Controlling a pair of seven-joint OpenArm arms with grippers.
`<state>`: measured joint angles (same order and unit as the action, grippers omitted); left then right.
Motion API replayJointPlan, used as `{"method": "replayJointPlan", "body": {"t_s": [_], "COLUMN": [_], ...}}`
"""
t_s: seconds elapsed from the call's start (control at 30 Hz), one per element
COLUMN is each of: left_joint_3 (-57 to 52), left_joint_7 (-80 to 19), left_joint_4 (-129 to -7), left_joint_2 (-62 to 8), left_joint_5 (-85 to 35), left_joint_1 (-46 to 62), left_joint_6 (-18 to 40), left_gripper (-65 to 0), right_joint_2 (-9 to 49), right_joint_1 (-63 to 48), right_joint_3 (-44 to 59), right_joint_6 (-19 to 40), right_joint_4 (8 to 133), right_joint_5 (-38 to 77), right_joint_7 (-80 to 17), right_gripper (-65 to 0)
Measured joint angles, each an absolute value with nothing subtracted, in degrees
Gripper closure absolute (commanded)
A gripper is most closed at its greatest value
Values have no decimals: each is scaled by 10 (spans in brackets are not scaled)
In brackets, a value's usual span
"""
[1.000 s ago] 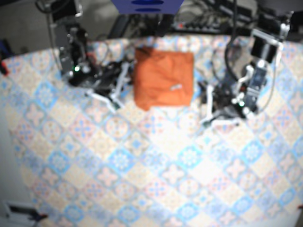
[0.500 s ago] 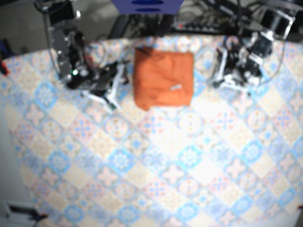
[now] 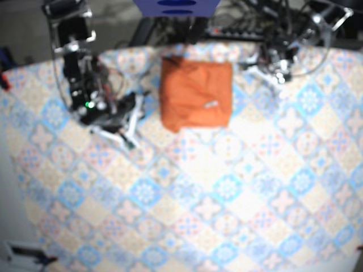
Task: Fold the T-shirt properly
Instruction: 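Open both grippers and release the folded orange square, then grasp the folded shirt's edge with the right gripper and lift it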
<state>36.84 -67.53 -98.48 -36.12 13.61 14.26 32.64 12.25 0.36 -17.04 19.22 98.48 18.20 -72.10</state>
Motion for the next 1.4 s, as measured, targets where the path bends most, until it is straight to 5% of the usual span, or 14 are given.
{"method": "replayJointPlan", "body": {"t_s": [0.9, 1.13, 1.4], "left_joint_3": [528, 543, 557], "left_joint_7": [-722, -725, -722], "left_joint_4": [-1089, -1079, -1072], "left_joint_2": [-341, -317, -317], "left_joint_5": [88, 90, 94], "left_joint_1": [94, 79, 62], "left_joint_6": [345, 345, 345], "left_gripper": [-225, -121, -104], "right_joint_2": [121, 112, 88], "right_joint_1": [60, 98, 123], "right_joint_3": [-236, -273, -307], "right_joint_6": [192, 192, 192], "right_joint_4": [926, 901, 877], "right_joint_5": [141, 140, 129], "right_joint_7": [-722, -720, -720], "right_gripper": [-254, -254, -255]}}
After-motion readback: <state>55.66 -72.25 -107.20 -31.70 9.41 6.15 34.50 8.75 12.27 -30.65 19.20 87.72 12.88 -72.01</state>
